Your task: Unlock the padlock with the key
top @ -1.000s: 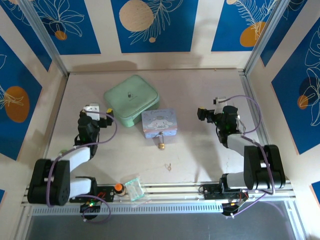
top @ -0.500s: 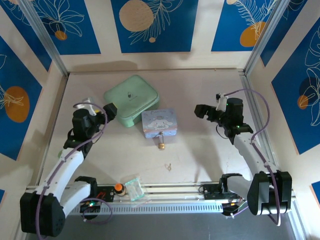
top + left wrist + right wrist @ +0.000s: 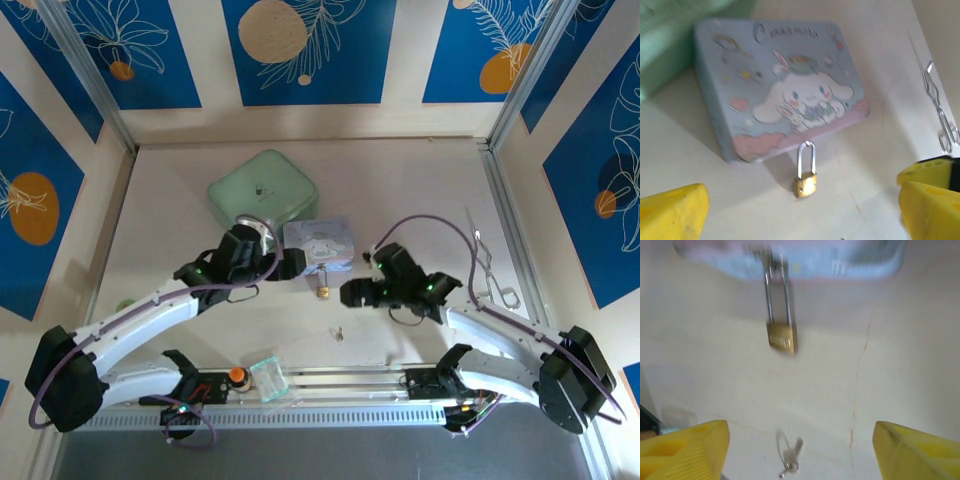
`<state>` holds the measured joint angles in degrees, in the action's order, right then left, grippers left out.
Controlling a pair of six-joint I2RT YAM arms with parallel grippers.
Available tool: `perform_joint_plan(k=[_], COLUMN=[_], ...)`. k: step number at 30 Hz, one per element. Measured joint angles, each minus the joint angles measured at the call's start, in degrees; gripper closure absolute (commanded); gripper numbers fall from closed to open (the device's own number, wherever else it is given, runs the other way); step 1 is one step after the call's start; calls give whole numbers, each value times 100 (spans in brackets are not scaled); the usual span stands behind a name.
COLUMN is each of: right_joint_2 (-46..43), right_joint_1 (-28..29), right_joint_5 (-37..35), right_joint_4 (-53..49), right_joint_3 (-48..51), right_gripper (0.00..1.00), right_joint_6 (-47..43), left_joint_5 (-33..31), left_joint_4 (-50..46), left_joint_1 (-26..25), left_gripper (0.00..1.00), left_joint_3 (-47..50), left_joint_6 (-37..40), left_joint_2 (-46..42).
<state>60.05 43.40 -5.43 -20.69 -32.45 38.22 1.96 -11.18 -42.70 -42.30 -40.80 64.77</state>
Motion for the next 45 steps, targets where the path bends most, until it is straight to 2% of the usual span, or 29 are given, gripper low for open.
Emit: perform_joint_plan(k=[2, 4, 10, 21, 32, 38, 45], right_joint_2=[24, 133, 732, 1620, 2264, 2409, 2441], right_joint_1=[391, 713, 1429, 2291, 2743, 2765, 2715], right_joint_5=[-254, -433, -852, -1377, -1808, -1869, -1908], right_joint_4=[-44, -55, -24, -127, -737, -881, -977], right_joint_3=[136, 173, 144, -306, -763, -850, -874], right_gripper=[37, 39, 47, 57, 71, 76, 89], right_joint_6=[278, 531, 1023, 1591, 2017, 2039, 2033], left_joint_5=[-122, -260, -570, -1064, -1233, -1296, -1322], left_joint_4=[2, 50, 485, 660, 730, 734, 778], left_joint_1=[-306, -566, -1021, -1235, -1235, -1235, -1235], left_gripper=[2, 0, 0, 0, 0, 0, 0], left_joint_3=[2, 22, 326, 490, 531, 570, 651], left_joint_6=[-195, -409, -1062, -1552, -1624, -1639, -1672], left_joint_2=[111, 197, 374, 435, 354, 352, 343])
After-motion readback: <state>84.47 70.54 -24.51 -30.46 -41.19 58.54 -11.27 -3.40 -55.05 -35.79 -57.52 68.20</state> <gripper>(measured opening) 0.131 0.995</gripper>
